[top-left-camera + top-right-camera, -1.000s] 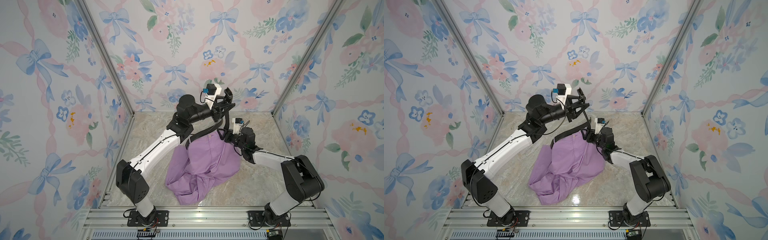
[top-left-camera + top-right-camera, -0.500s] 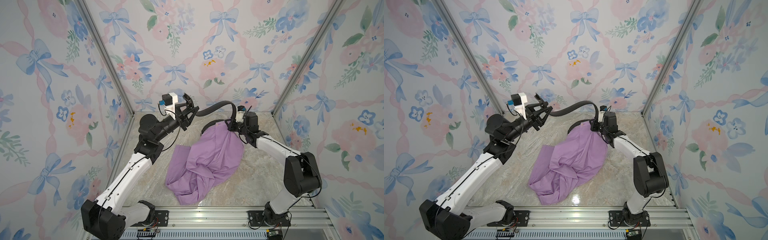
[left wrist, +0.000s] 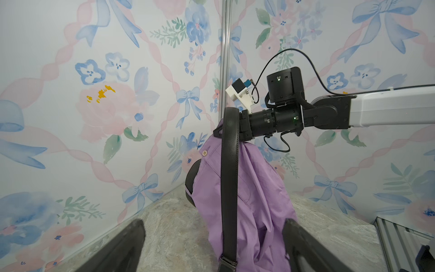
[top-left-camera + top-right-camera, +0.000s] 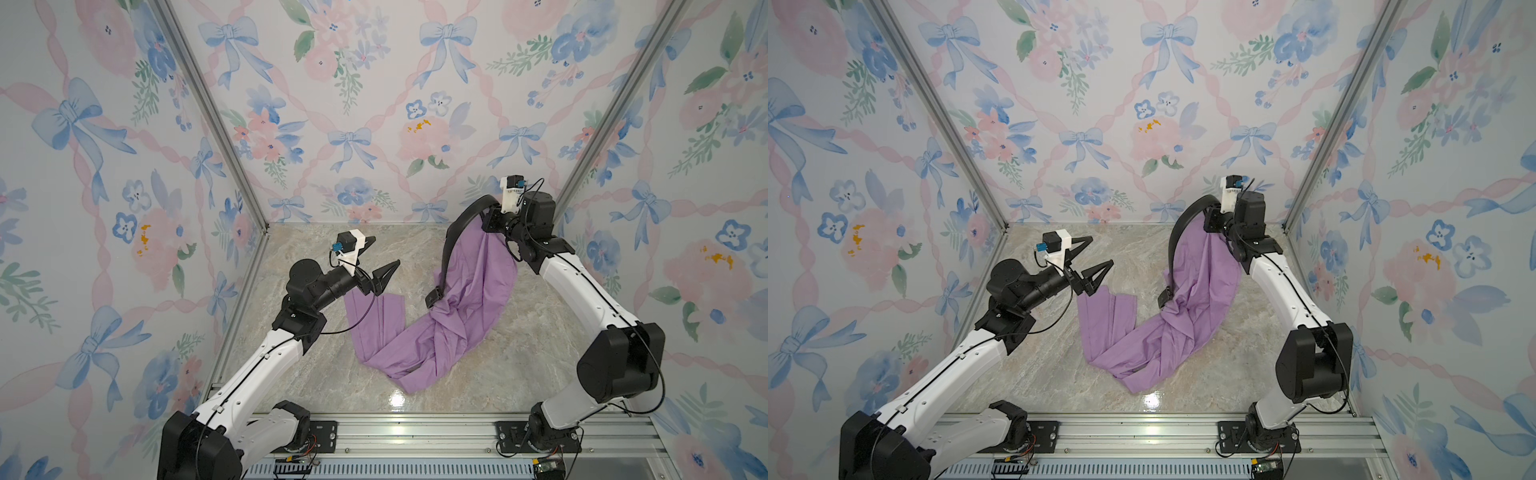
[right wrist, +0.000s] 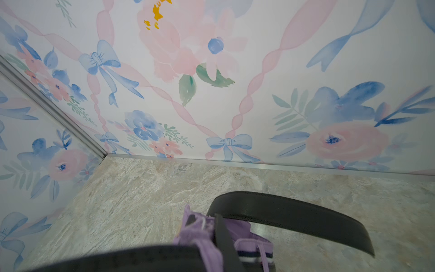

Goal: Remove the belt from the trousers

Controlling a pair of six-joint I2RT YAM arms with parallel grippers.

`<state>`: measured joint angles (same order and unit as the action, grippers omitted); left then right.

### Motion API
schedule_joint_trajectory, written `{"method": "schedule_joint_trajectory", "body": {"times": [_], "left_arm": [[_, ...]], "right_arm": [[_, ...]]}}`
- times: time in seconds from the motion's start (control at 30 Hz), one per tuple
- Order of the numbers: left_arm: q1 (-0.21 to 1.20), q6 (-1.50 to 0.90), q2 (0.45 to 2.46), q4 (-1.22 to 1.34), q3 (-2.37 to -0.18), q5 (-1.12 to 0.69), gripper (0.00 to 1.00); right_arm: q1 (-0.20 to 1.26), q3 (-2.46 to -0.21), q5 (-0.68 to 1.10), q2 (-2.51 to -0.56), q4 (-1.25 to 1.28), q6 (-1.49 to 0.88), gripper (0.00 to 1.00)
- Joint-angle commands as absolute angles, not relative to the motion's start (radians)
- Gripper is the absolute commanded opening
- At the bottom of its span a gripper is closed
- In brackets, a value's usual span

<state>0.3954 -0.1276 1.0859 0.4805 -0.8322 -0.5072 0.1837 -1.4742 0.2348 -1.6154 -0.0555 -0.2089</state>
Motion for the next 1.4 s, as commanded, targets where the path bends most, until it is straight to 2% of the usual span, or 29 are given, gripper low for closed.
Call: {"method": "schedule_joint_trajectory", "body": {"times": [0.0,0.07,0.27,0.37,0.5,0.53,0.57,0.6,0.63,0.73,0.8,0.87,1.07,1.13,1.3,1.37], "left_arm": [[0.393,-0.139,1.167,0.503,-0.91,-0.556,0.84],[0.416,-0.165,1.244,0.502,-0.991,-0.588,0.8],[0.535,-0.099,1.459,0.455,-1.189,-0.559,0.77],[0.549,-0.135,1.58,0.39,-1.285,-0.598,0.7],[0.58,-0.146,1.668,0.299,-1.363,-0.631,0.57],[0.588,-0.139,1.675,0.29,-1.367,-0.635,0.48],[0.592,-0.134,1.677,0.279,-1.372,-0.638,0.35],[0.595,-0.129,1.676,0.262,-1.379,-0.64,0.13],[0.595,-0.122,1.67,0.244,-1.387,-0.643,0.0],[0.597,-0.089,1.614,0.201,-1.393,-0.635,0.0],[0.595,-0.06,1.558,0.178,-1.394,-0.615,0.0],[0.595,-0.024,1.492,0.152,-1.402,-0.593,0.0],[0.505,0.02,1.282,0.127,-1.359,-0.597,0.0],[0.452,0.036,1.235,0.124,-1.294,-0.595,0.0],[0.411,0.176,1.202,0.125,-1.068,-0.537,0.0],[0.408,0.218,1.227,0.124,-1.014,-0.503,0.0]], "right_arm": [[0.262,-1.516,0.261,-1.565,-0.101,-0.061,0.0],[0.304,-1.506,0.25,-1.556,-0.123,0.004,0.0],[0.383,-1.448,0.218,-1.534,-0.128,0.045,0.01],[0.407,-1.427,0.201,-1.533,-0.135,0.056,0.02],[0.422,-1.408,0.165,-1.541,-0.147,0.073,0.02],[0.422,-1.409,0.152,-1.546,-0.15,0.074,0.02],[0.421,-1.41,0.14,-1.551,-0.154,0.076,0.04],[0.42,-1.413,0.123,-1.558,-0.161,0.077,0.1],[0.417,-1.419,0.099,-1.567,-0.169,0.073,0.22],[0.384,-1.416,0.061,-1.583,-0.156,0.026,0.57],[0.337,-1.396,0.068,-1.597,-0.113,-0.028,0.68],[0.289,-1.378,0.08,-1.624,-0.078,-0.09,0.7],[0.179,-1.412,0.076,-1.759,-0.095,-0.188,0.7],[0.166,-1.416,0.087,-1.767,-0.1,-0.203,0.66],[0.192,-1.358,0.114,-1.693,0.007,-0.193,0.29],[0.208,-1.349,0.118,-1.663,0.038,-0.176,0.18]]}}
